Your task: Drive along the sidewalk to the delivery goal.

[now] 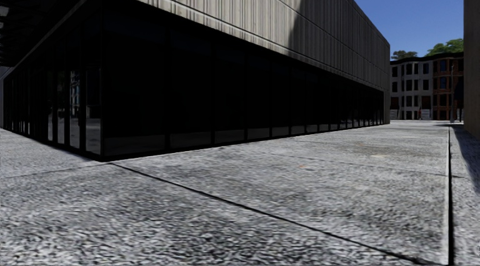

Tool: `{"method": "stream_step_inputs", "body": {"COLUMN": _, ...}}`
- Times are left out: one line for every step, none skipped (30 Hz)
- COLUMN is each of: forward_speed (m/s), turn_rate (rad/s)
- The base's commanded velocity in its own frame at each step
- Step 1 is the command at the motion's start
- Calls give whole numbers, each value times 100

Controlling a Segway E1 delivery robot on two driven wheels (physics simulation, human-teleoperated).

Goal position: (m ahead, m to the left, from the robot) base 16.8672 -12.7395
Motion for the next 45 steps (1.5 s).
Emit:
{"method": "stream_step_inputs", "body": {"forward_speed": 190, "turn_rate": -72}}
{"method": "stream_step_inputs", "body": {"forward_speed": 190, "turn_rate": -72}}
{"method": "stream_step_inputs", "body": {"forward_speed": 190, "turn_rate": -72}}
{"method": "stream_step_inputs", "body": {"forward_speed": 190, "turn_rate": -72}}
{"method": "stream_step_inputs", "body": {"forward_speed": 190, "turn_rate": -72}}
{"method": "stream_step_inputs", "body": {"forward_speed": 190, "turn_rate": -72}}
{"method": "stream_step_inputs", "body": {"forward_speed": 190, "turn_rate": -72}}
{"method": "stream_step_inputs", "body": {"forward_speed": 190, "turn_rate": -72}}
{"method": "stream_step_inputs", "body": {"forward_speed": 190, "turn_rate": -72}}
{"method": "stream_step_inputs", "body": {"forward_speed": 190, "turn_rate": -72}}
{"method": "stream_step_inputs", "body": {"forward_speed": 190, "turn_rate": -72}}
{"method": "stream_step_inputs", "body": {"forward_speed": 190, "turn_rate": -72}}
{"method": "stream_step_inputs", "body": {"forward_speed": 190, "turn_rate": -72}}
{"method": "stream_step_inputs", "body": {"forward_speed": 190, "turn_rate": -72}}
{"method": "stream_step_inputs", "body": {"forward_speed": 190, "turn_rate": -59}}
{"method": "stream_step_inputs", "body": {"forward_speed": 190, "turn_rate": -47}}
{"method": "stream_step_inputs", "body": {"forward_speed": 190, "turn_rate": -47}}
{"method": "stream_step_inputs", "body": {"forward_speed": 190, "turn_rate": -43}}
{"method": "stream_step_inputs", "body": {"forward_speed": 190, "turn_rate": -42}}
{"method": "stream_step_inputs", "body": {"forward_speed": 190, "turn_rate": -42}}
{"method": "stream_step_inputs", "body": {"forward_speed": 190, "turn_rate": -42}}
{"method": "stream_step_inputs", "body": {"forward_speed": 190, "turn_rate": -42}}
{"method": "stream_step_inputs", "body": {"forward_speed": 190, "turn_rate": -42}}
{"method": "stream_step_inputs", "body": {"forward_speed": 190, "turn_rate": -42}}
{"method": "stream_step_inputs", "body": {"forward_speed": 190, "turn_rate": -42}}
{"method": "stream_step_inputs", "body": {"forward_speed": 190, "turn_rate": -42}}
{"method": "stream_step_inputs", "body": {"forward_speed": 190, "turn_rate": -42}}
{"method": "stream_step_inputs", "body": {"forward_speed": 190, "turn_rate": -42}}
{"method": "stream_step_inputs", "body": {"forward_speed": 190, "turn_rate": -42}}
{"method": "stream_step_inputs", "body": {"forward_speed": 190, "turn_rate": -42}}
{"method": "stream_step_inputs", "body": {"forward_speed": 190, "turn_rate": -42}}
{"method": "stream_step_inputs", "body": {"forward_speed": 190, "turn_rate": -42}}
{"method": "stream_step_inputs", "body": {"forward_speed": 190, "turn_rate": -42}}
{"method": "stream_step_inputs", "body": {"forward_speed": 190, "turn_rate": -42}}
{"method": "stream_step_inputs", "body": {"forward_speed": 190, "turn_rate": -42}}
{"method": "stream_step_inputs", "body": {"forward_speed": 190, "turn_rate": -42}}
{"method": "stream_step_inputs", "body": {"forward_speed": 190, "turn_rate": -42}}
{"method": "stream_step_inputs", "body": {"forward_speed": 190, "turn_rate": -42}}
{"method": "stream_step_inputs", "body": {"forward_speed": 190, "turn_rate": -42}}
{"method": "stream_step_inputs", "body": {"forward_speed": 190, "turn_rate": -42}}
{"method": "stream_step_inputs", "body": {"forward_speed": 190, "turn_rate": -42}}
{"method": "stream_step_inputs", "body": {"forward_speed": 190, "turn_rate": -35}}
{"method": "stream_step_inputs", "body": {"forward_speed": 190, "turn_rate": -35}}
{"method": "stream_step_inputs", "body": {"forward_speed": 190, "turn_rate": 0}}
{"method": "stream_step_inputs", "body": {"forward_speed": 190, "turn_rate": 0}}
